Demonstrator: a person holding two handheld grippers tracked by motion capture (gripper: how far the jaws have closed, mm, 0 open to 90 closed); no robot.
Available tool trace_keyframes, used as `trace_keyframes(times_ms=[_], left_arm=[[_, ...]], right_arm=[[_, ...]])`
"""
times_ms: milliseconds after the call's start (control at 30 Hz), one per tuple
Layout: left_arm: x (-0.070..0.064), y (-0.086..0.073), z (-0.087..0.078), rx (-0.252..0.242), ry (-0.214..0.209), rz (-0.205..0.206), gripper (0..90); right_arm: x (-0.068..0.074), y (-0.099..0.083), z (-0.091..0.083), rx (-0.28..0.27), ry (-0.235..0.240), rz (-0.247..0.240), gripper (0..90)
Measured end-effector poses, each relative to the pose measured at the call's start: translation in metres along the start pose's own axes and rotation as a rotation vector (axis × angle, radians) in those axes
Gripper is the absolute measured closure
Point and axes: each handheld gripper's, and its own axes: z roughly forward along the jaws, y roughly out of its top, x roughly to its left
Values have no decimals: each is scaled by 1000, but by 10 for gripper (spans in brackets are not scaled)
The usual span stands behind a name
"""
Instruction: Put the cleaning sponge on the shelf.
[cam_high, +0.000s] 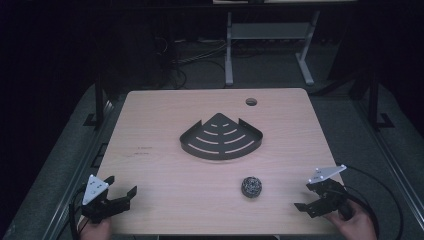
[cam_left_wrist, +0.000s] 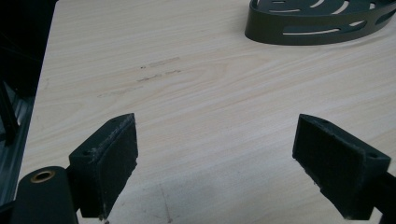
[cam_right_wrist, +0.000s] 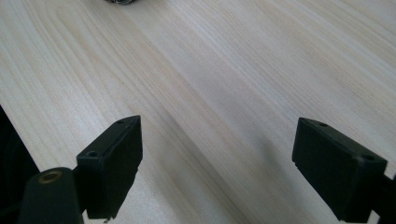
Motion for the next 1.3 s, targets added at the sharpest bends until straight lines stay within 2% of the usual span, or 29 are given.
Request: trace_keyframes(times_ms=[233,667,1300], left_arm=[[-1,0,0,-2,-3,7,134],[2,-1,-3,-14,3,-4,134],[2,-1,-2,-12,3,-8,134]], right_arm=[[3,2,0,-4,1,-8,157],[17,25,8,24,26,-70,158],[25,43,13,44,42,-113,154]])
